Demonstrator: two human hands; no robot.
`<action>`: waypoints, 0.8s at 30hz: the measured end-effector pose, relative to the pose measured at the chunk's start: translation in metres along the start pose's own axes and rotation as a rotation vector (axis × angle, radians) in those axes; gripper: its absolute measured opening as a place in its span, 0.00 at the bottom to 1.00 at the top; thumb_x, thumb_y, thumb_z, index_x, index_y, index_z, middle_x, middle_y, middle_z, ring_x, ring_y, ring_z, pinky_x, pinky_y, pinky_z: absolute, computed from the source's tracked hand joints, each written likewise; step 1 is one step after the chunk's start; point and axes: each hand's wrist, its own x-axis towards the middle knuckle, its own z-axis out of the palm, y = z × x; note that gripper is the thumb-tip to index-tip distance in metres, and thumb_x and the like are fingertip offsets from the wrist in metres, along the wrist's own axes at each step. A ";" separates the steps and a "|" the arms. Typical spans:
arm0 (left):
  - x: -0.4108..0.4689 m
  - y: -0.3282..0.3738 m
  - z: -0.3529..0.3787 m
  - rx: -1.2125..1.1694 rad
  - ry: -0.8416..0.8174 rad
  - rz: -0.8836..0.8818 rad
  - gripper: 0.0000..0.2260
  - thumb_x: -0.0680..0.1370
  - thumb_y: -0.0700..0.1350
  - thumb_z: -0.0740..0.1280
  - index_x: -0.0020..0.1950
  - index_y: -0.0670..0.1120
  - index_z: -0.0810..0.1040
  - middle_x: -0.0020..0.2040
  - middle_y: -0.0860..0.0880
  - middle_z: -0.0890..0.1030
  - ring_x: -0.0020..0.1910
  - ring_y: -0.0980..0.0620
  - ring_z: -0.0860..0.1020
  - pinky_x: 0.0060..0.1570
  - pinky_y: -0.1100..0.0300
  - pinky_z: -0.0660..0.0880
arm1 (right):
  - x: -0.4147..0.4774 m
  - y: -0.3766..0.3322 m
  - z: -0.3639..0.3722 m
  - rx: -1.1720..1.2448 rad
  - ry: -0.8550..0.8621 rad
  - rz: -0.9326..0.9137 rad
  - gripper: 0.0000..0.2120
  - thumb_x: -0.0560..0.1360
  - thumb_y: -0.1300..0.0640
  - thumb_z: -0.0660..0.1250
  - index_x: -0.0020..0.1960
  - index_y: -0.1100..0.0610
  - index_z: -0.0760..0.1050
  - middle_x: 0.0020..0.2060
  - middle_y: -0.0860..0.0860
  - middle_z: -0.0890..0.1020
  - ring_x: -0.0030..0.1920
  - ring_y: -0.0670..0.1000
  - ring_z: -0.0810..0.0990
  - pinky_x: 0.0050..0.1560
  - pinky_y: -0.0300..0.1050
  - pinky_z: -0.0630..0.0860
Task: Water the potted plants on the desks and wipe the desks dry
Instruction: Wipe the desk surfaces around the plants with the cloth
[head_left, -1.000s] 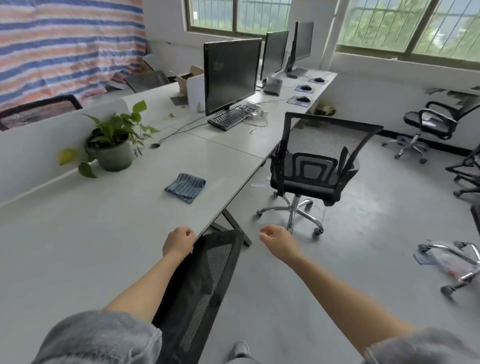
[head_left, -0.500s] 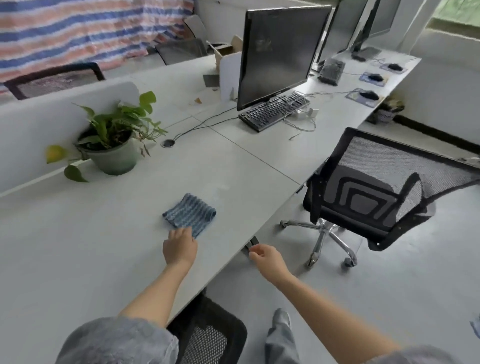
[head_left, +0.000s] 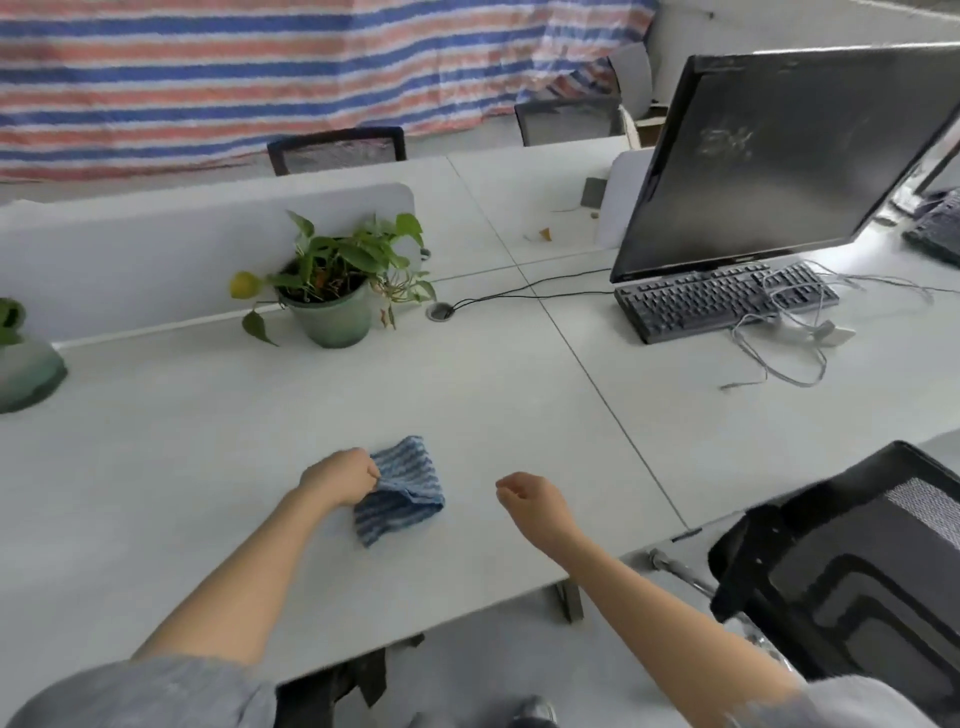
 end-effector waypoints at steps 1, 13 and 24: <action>-0.001 0.002 -0.008 0.012 0.007 -0.006 0.09 0.75 0.41 0.60 0.42 0.48 0.80 0.53 0.43 0.82 0.49 0.46 0.78 0.46 0.59 0.72 | 0.005 -0.003 -0.001 -0.001 -0.013 -0.024 0.14 0.78 0.58 0.58 0.59 0.60 0.76 0.57 0.55 0.80 0.57 0.54 0.77 0.53 0.41 0.71; -0.039 0.050 -0.116 -0.925 0.273 0.229 0.14 0.81 0.36 0.53 0.41 0.44 0.75 0.38 0.47 0.76 0.38 0.51 0.75 0.42 0.58 0.73 | 0.079 -0.072 0.006 -0.142 -0.243 -0.311 0.37 0.73 0.51 0.68 0.75 0.50 0.52 0.69 0.56 0.65 0.68 0.55 0.65 0.67 0.47 0.65; 0.016 -0.002 -0.111 -1.445 0.287 0.129 0.14 0.81 0.37 0.54 0.42 0.46 0.76 0.40 0.47 0.81 0.45 0.48 0.78 0.44 0.59 0.73 | 0.161 -0.099 -0.017 -0.078 -0.115 -0.260 0.12 0.72 0.59 0.68 0.35 0.57 0.67 0.30 0.50 0.69 0.32 0.48 0.66 0.29 0.37 0.60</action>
